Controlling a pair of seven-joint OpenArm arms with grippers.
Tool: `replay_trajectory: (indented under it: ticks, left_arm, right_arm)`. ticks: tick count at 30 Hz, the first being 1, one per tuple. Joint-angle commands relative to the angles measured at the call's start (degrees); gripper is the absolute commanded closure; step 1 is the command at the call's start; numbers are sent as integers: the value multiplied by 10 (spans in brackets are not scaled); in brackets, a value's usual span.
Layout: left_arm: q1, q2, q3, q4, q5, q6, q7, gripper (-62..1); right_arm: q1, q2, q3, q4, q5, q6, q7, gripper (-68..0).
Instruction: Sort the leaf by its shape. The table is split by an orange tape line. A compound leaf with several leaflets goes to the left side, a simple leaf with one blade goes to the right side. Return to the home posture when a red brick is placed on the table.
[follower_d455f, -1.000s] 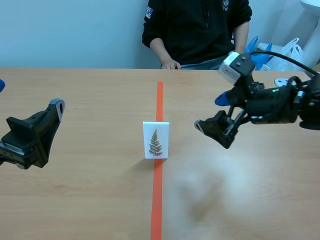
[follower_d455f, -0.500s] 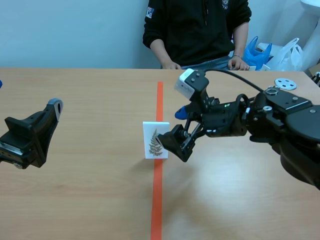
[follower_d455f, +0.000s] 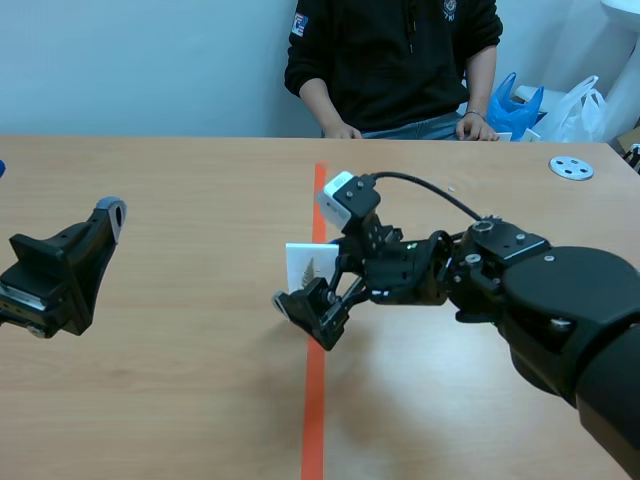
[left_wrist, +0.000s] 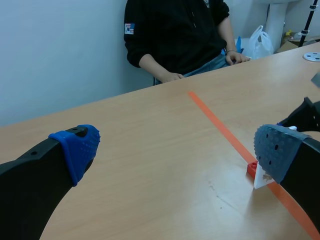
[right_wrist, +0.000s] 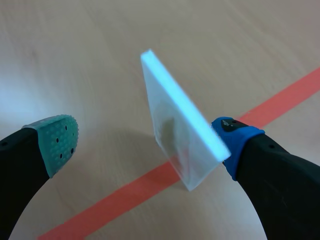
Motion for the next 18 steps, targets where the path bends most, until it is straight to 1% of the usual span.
replay_trajectory:
  ticks: [1,8,11,15,18]
  left_arm:
    - [2,0,-7,9,-4,2,-8,-623]
    - [2,0,-14,9,-4,3,-8,-623]
    - [2,0,-14,9,-4,2,-8,-623]
    - [2,0,-14,9,-4,2,-8,-623]
    - [2,0,-14,9,-4,2,-8,-623]
  right_arm:
    - [16,3,1,8,4,-8,17,-542]
    - [16,-7,0,-7,4,-21,30,-535]
    - [16,-12,0,-15,4,-24,42,-489]
    - [16,-14,0,-17,4,-24,47,-445]
    - [16,-14,0,-17,4,-24,47,-382]
